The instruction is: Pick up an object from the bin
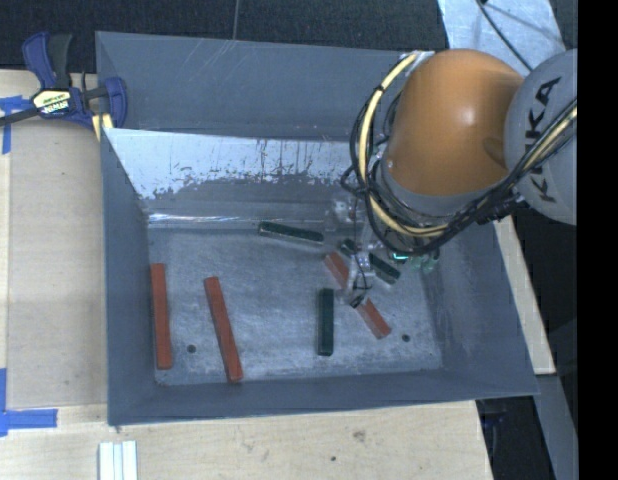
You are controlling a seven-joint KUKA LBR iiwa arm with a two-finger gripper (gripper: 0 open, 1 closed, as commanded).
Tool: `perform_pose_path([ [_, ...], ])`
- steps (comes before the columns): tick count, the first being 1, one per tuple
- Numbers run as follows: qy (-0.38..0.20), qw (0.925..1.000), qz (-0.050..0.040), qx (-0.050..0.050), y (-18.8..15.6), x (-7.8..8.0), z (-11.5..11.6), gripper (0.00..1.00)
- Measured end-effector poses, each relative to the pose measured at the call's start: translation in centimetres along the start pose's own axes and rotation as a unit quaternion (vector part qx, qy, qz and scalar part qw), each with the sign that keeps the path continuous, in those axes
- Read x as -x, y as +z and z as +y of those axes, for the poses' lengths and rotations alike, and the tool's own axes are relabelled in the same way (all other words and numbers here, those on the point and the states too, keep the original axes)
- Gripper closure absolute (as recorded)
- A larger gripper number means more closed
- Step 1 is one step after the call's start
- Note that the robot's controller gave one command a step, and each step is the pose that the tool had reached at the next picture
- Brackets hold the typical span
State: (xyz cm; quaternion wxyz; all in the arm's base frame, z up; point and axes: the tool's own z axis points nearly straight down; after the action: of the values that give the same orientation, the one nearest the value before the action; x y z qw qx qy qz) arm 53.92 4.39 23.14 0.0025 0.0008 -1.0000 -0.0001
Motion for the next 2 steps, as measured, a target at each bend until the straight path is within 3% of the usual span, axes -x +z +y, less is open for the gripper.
perform_pose_path([
  [1,-0.032,0.9995,0.0006,0.0,16.43,-1.13,-3.49,0.0],
  [2,-0.211,0.9774,-0.0042,-0.001,16.11,-1.0,-4.2,0.0],
])
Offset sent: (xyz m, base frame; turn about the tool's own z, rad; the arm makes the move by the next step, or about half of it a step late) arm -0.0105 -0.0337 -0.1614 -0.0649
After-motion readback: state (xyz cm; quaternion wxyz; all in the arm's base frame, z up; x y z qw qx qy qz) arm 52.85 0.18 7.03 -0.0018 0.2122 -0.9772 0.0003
